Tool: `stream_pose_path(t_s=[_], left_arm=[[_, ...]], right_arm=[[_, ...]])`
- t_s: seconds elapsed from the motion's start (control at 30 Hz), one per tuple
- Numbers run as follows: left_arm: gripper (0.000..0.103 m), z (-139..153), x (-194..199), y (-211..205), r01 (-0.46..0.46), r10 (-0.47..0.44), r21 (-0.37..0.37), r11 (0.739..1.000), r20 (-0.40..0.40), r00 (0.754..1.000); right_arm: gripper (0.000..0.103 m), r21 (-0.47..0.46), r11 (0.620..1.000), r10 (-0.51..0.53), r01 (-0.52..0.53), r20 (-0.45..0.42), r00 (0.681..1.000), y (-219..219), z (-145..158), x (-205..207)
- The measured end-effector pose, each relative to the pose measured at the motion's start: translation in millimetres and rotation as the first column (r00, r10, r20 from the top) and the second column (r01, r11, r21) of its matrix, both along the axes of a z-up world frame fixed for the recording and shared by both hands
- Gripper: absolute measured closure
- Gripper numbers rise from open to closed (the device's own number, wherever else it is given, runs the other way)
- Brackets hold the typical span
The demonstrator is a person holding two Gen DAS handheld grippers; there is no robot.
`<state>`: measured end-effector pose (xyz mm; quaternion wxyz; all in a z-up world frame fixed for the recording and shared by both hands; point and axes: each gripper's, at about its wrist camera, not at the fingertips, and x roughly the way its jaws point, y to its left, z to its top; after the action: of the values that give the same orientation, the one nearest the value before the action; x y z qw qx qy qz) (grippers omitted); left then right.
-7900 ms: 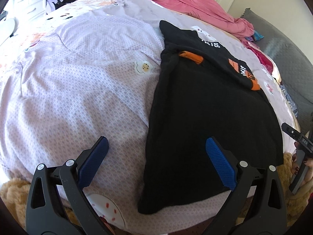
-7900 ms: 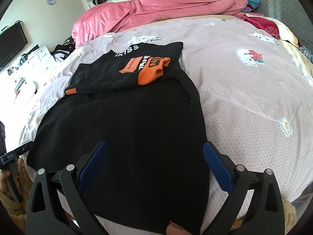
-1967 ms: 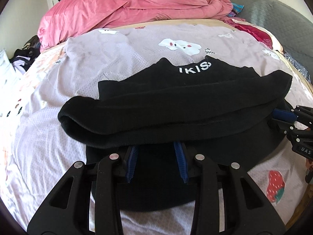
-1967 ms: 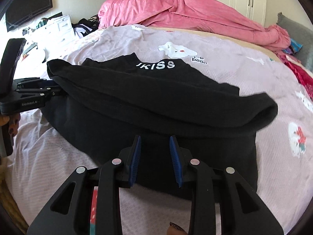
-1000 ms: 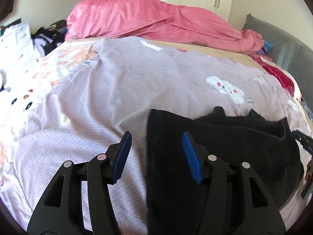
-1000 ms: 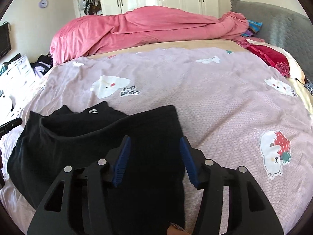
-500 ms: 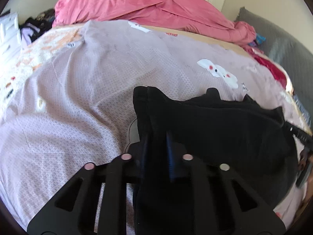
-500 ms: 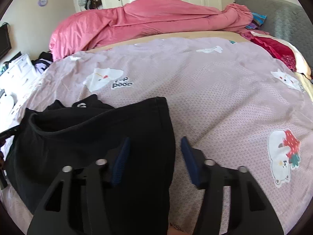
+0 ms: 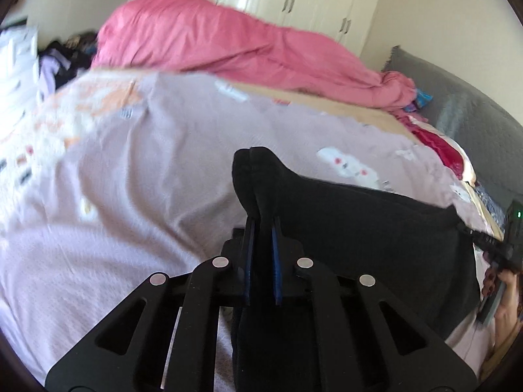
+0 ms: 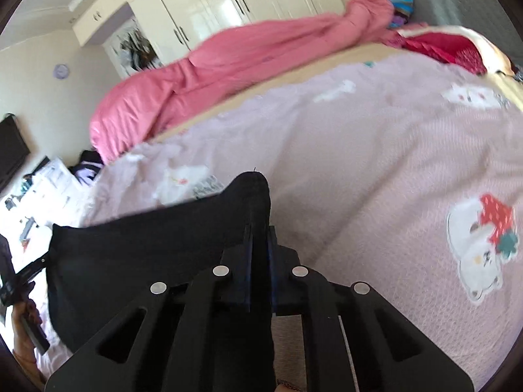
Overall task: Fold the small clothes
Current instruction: 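Fold the edge over again with both grippers and release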
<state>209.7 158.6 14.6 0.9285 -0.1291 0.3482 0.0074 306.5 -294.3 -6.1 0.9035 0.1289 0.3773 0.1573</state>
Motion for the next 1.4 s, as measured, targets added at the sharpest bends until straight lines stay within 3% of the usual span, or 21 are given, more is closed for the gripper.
stream_pose_path(t_s=[0.13, 0.2, 0.3, 0.47, 0.57, 0.73, 0.87, 0.93, 1.03, 1.1, 1.27, 1.4], left_arm=[[0.096, -24, 10, -3, -0.018, 0.021, 0.034, 0.999, -0.101, 0.995], [0.088, -26, 9, -1, -0.031, 0.036, 0.041, 0.999, -0.120, 0.992], [0.084, -20, 6, 1, -0.054, 0.060, 0.049, 0.997, -0.119, 0.991], [0.076, -1, -7, -7, -0.049, 0.055, 0.071, 0.996, -0.085, 0.995], [0.073, 9, -13, -23, -0.011, 0.017, 0.085, 0.996, -0.069, 0.998], [0.060, 12, -26, -61, 0.096, -0.088, 0.101, 0.990, -0.081, 0.993], [0.052, -3, -32, -87, 0.166, -0.145, 0.143, 0.976, -0.151, 0.978], [0.047, -15, -35, -96, 0.181, -0.143, 0.188, 0.965, -0.197, 0.970], [0.041, -28, -43, -98, 0.178, -0.131, 0.197, 0.964, -0.231, 0.964], [0.039, -33, -47, -93, 0.171, -0.128, 0.179, 0.969, -0.228, 0.965], [0.036, -31, -46, -93, 0.168, -0.128, 0.159, 0.973, -0.232, 0.964], [0.034, -27, -49, -93, 0.181, -0.145, 0.144, 0.973, -0.232, 0.962]], right_arm=[[0.089, -0.100, 0.995, 0.007, -0.011, -0.039, 0.999, 16, -10, 1], [0.082, -0.127, 0.992, 0.005, -0.010, -0.036, 0.999, 18, -7, -1], [0.067, -0.144, 0.989, 0.002, -0.006, -0.025, 1.000, 18, -4, -4], [0.058, -0.181, 0.983, 0.001, 0.002, 0.017, 1.000, 21, 6, -13], [0.056, -0.194, 0.981, 0.038, -0.030, 0.034, 0.999, 29, 13, -19], [0.051, -0.198, 0.968, 0.165, -0.154, 0.038, 0.986, 52, 22, -46], [0.050, -0.210, 0.942, 0.274, -0.262, 0.028, 0.961, 75, 24, -74], [0.042, -0.237, 0.924, 0.311, -0.299, 0.015, 0.950, 84, 22, -85], [0.041, -0.335, 0.900, 0.278, -0.280, -0.054, 0.959, 84, 7, -87], [0.040, -0.336, 0.904, 0.245, -0.265, -0.104, 0.964, 77, -9, -84], [0.040, -0.335, 0.908, 0.238, -0.250, -0.077, 0.968, 79, -1, -88], [0.040, -0.309, 0.917, 0.278, -0.253, 0.039, 0.960, 92, 36, -91]])
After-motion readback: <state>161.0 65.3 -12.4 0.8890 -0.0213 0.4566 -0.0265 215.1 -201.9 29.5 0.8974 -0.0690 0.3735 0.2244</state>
